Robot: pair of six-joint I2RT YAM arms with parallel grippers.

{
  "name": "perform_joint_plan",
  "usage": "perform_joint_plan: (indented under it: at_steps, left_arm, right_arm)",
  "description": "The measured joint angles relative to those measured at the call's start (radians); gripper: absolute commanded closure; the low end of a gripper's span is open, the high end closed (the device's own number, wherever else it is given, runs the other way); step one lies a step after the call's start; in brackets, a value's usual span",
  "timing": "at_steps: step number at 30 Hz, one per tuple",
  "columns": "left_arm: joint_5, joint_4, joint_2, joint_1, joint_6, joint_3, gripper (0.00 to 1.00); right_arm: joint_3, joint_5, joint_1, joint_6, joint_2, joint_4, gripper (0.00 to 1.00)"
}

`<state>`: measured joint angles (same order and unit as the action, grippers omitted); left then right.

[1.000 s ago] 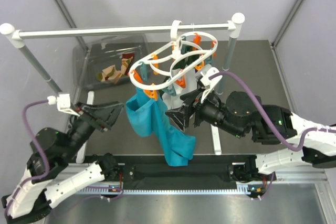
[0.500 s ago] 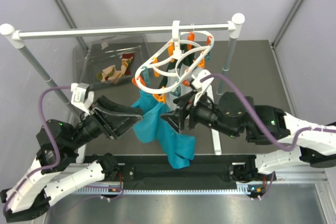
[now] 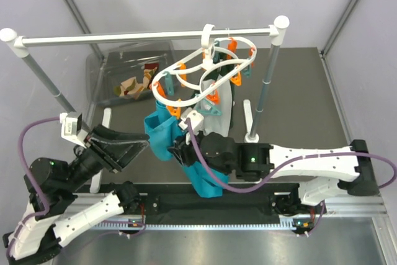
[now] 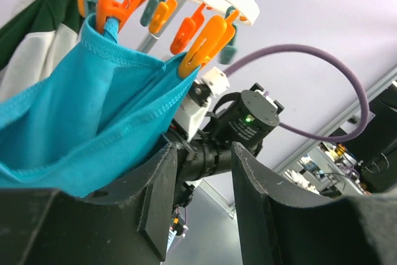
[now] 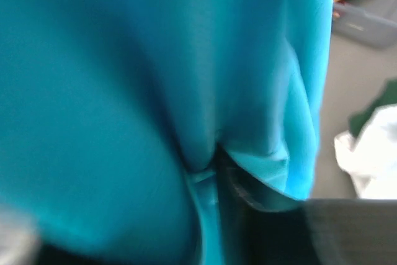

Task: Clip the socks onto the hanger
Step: Rotate the hanger at the clothesline.

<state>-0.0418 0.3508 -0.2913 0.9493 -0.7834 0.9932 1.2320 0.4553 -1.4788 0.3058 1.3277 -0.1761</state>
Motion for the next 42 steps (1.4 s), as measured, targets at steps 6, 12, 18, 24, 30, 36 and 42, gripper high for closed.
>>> perform_joint_plan:
  at_steps: [6, 12, 18, 24, 30, 36, 42]
  left_arm:
    - [0.07, 0.072, 0.032, 0.0, -0.004, 0.013, 0.69]
    - [0.177, 0.138, 0.097, 0.0, -0.038, -0.043, 0.73]
    - [0.245, 0.172, 0.127, 0.0, -0.132, -0.2, 0.43]
    - [0.269, 0.208, 0.045, 0.0, -0.205, -0.338, 0.27]
    - [0.373, 0.233, 0.01, 0.0, -0.251, -0.397, 0.33]
    - [0.523, 0.205, -0.031, 0.0, -0.262, -0.427, 0.33]
    - [0.654, 0.14, -0.15, 0.0, -0.239, -0.431, 0.31]
  right_arm:
    - [0.032, -0.034, 0.077, 0.067, 0.128, 0.189, 0.9]
    - [0.146, -0.119, 0.153, 0.138, 0.206, 0.229, 0.91]
    - [0.196, -0.202, 0.218, 0.183, 0.209, 0.235, 0.79]
    - [0.197, -0.239, 0.225, 0.199, 0.209, 0.212, 0.59]
    - [0.173, -0.271, 0.225, 0.216, 0.202, 0.203, 0.46]
    - [0.067, -0.291, 0.225, 0.236, 0.138, 0.154, 0.28]
    - [-0.054, -0.315, 0.225, 0.233, 0.023, 0.055, 0.11]
